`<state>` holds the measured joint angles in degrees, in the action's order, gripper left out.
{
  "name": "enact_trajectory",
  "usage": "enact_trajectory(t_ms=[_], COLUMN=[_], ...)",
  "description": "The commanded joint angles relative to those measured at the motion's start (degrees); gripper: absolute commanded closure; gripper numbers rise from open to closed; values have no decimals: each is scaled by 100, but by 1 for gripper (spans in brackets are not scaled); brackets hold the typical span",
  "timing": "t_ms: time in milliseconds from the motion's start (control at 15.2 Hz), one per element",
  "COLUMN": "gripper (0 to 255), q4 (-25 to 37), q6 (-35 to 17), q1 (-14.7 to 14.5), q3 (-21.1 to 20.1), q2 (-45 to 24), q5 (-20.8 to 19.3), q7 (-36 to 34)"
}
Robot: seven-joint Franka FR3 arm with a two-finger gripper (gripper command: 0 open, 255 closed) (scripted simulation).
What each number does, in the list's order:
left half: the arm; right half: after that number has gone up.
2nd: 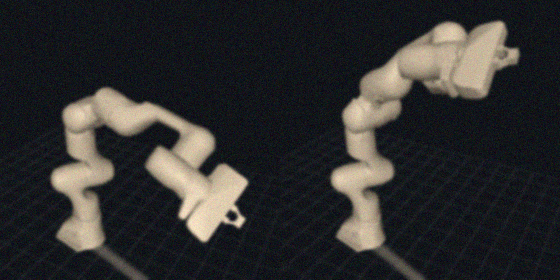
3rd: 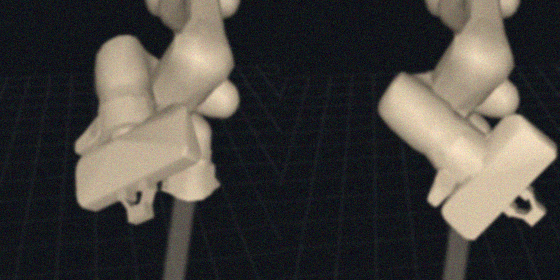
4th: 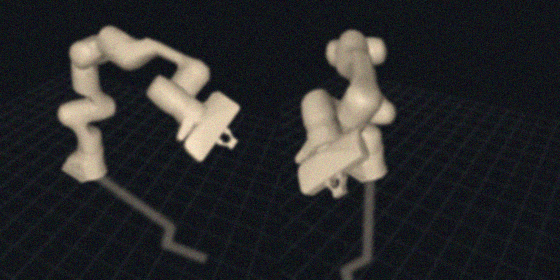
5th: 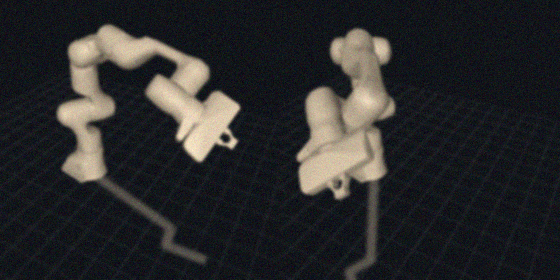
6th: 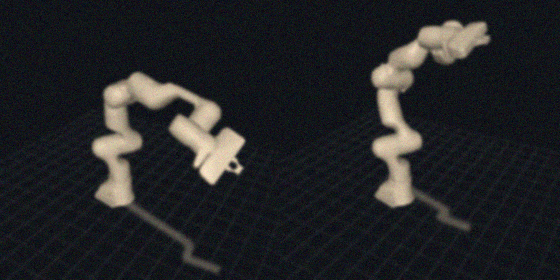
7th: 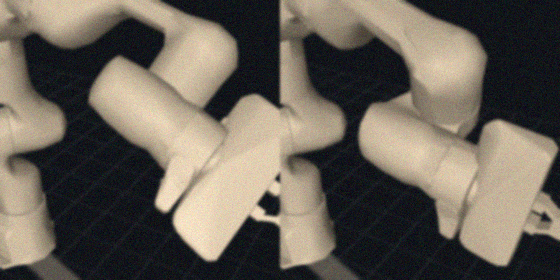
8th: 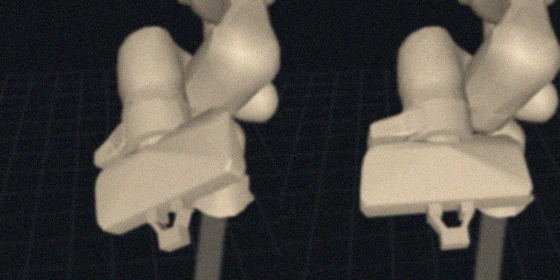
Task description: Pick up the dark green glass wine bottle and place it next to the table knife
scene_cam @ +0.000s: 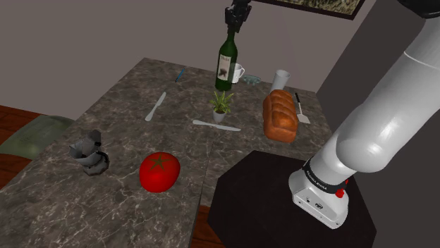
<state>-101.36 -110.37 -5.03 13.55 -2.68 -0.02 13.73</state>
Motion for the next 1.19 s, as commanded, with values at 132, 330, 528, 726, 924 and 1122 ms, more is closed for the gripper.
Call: enact_trajectory(t_ms=[132,330,528,726,924,1122], gripper=[255,255,255,255,255,255], q4=[144,330,583,908,1310,1077], q6=[24,77,150,248,374,143], q1=[-279,-479,-680,-880,-1080,-1082], q3=[-245,-415,-573,-720,-854,-853], q2=[-124,-267,-458,-698,-988,-987], q5=[-49,-80,-109,-139,-172,-174], q7=[-548,-929,-1297,-1653,-1995,-2004])
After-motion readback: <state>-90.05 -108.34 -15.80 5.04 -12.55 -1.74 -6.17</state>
